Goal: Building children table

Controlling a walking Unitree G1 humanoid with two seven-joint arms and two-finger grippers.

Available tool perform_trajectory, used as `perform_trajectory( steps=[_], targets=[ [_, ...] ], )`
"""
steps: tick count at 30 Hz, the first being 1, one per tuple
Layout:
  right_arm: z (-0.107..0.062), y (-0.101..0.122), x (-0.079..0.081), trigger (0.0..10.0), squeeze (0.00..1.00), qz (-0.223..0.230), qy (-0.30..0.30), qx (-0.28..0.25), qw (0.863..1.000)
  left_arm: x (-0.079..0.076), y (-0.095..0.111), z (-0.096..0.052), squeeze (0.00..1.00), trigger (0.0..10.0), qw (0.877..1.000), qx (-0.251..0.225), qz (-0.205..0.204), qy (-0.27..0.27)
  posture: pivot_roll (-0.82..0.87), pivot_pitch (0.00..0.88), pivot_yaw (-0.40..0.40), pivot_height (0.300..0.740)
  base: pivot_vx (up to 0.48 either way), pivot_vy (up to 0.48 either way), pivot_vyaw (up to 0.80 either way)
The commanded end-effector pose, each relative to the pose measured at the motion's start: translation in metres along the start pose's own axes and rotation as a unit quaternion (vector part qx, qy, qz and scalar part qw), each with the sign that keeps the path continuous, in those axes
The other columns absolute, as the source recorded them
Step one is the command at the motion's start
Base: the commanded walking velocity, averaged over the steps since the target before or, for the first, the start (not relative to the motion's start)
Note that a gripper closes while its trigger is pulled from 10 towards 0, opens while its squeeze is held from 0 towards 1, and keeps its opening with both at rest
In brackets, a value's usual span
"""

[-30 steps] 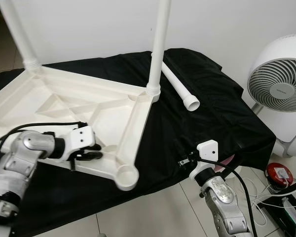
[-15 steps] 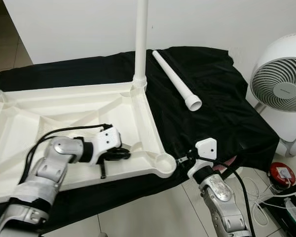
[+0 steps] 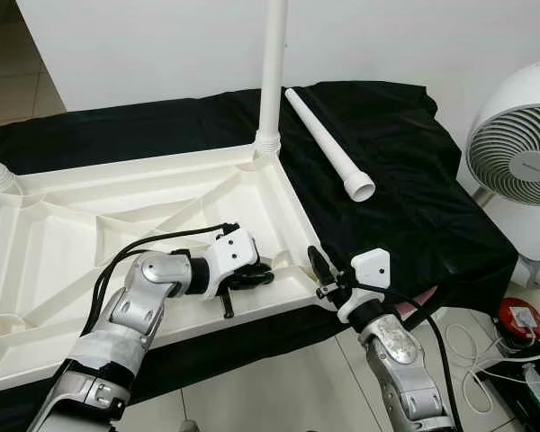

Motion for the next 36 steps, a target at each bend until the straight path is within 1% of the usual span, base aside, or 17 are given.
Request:
perform_trajectory(
  steps=[1,3,4,8,15,16,19,20,22,23,24,26,28,29,31,35,36],
  targets=[
    [-0.001,-0.002,-0.006,10.0,0.00,0.001,-0.013,0.000,1.000,0.024,-0.002,-0.006,1.00,10.0,0.995,0.013,-0.001,0.100,-0.04,0.046,-0.009,0.740,0.000,0.000,0.00],
    [0.000,0.000,-0.008,10.0,0.00,0.002,-0.018,-0.003,1.000,0.026,0.001,-0.009,1.00,10.0,0.995,0.011,0.005,0.103,-0.04,0.045,-0.008,0.740,0.000,0.000,0.00],
    [0.004,0.005,-0.018,10.0,0.00,0.006,-0.043,-0.014,0.999,0.034,0.014,-0.017,0.00,10.0,0.993,-0.013,0.000,0.120,-0.04,0.041,-0.006,0.740,0.000,0.000,0.00],
    [0.008,0.010,-0.028,10.0,0.00,0.007,-0.072,-0.023,0.997,0.043,0.023,-0.023,0.00,10.0,0.989,-0.032,-0.012,0.144,-0.04,0.041,-0.006,0.740,0.000,0.000,0.00],
    [0.016,0.016,-0.054,10.0,0.00,0.010,-0.140,-0.035,0.989,0.065,0.031,-0.027,0.00,10.0,0.972,-0.063,-0.047,0.222,-0.04,0.030,-0.011,0.740,0.000,0.000,0.00],
    [0.021,0.019,-0.072,10.0,0.22,0.002,-0.187,-0.035,0.982,0.079,0.036,-0.030,0.00,10.0,0.951,-0.092,-0.077,0.286,-0.04,0.030,-0.011,0.740,0.000,0.000,0.00],
    [0.023,0.020,-0.077,10.0,0.22,-0.001,-0.200,-0.034,0.979,0.082,0.036,-0.030,0.00,10.0,0.944,-0.100,-0.093,0.300,-0.04,0.030,-0.011,0.740,0.000,0.000,0.00],
    [0.025,0.022,-0.083,10.0,1.00,0.005,-0.210,-0.038,0.977,0.087,0.037,-0.033,0.00,10.0,0.933,-0.110,-0.109,0.325,-0.05,0.034,-0.011,0.740,0.000,0.000,0.00],
    [0.025,0.022,-0.083,10.0,1.00,0.005,-0.210,-0.038,0.977,0.087,0.037,-0.033,0.00,10.0,0.933,-0.110,-0.109,0.325,-0.05,0.034,-0.011,0.740,0.000,0.000,0.00],
    [0.026,0.025,-0.092,10.0,1.00,0.008,-0.227,-0.043,0.973,0.091,0.034,-0.034,0.00,10.0,0.923,-0.108,-0.123,0.347,-0.05,0.037,-0.012,0.740,0.000,0.000,0.00],
    [0.026,0.025,-0.092,10.0,1.00,0.008,-0.227,-0.043,0.973,0.091,0.034,-0.034,0.00,10.0,0.923,-0.108,-0.123,0.347,-0.05,0.037,-0.012,0.740,0.000,0.000,0.00],
    [0.029,0.029,-0.110,10.0,1.00,0.019,-0.253,-0.048,0.966,0.094,0.031,-0.033,0.00,10.0,0.907,-0.113,-0.158,0.375,-0.06,0.046,-0.010,0.740,0.000,0.000,0.00],
    [0.030,0.030,-0.114,10.0,1.00,0.025,-0.257,-0.049,0.965,0.095,0.030,-0.033,0.00,10.0,0.903,-0.114,-0.168,0.379,-0.05,0.057,-0.009,0.740,0.000,0.000,0.00],
    [0.032,0.032,-0.117,10.0,0.00,0.032,-0.257,-0.051,0.965,0.095,0.033,-0.033,0.00,10.0,0.899,-0.119,-0.174,0.385,-0.05,0.070,-0.001,0.740,0.000,0.000,0.00],
    [0.040,0.036,-0.121,10.0,0.00,0.059,-0.243,-0.063,0.966,0.092,0.039,-0.029,0.00,10.0,0.899,-0.119,-0.166,0.387,-0.04,0.085,0.002,0.740,0.000,0.000,0.00],
    [0.046,0.039,-0.122,10.0,0.00,0.074,-0.240,-0.071,0.965,0.089,0.042,-0.027,0.00,10.0,0.900,-0.121,-0.163,0.386,-0.04,0.085,0.002,0.740,0.000,0.000,0.00],
    [0.050,0.040,-0.120,10.0,1.00,0.086,-0.227,-0.073,0.967,0.087,0.043,-0.026,0.00,10.0,0.900,-0.119,-0.162,0.387,-0.03,0.105,0.010,0.740,0.000,0.000,0.00]
  ],
)
Point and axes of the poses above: a point about 5 cm out from each wrist's last joint towards the gripper, its own z axis pointing out of the wrist towards the gripper, its own y axis along the axis of the wrist's last joint, x = y × z, the point moved 6 cm from there along z, pointing out of the wrist towards the gripper, and after that the axes turned 7 degrees about z, right-handed, at the moved point
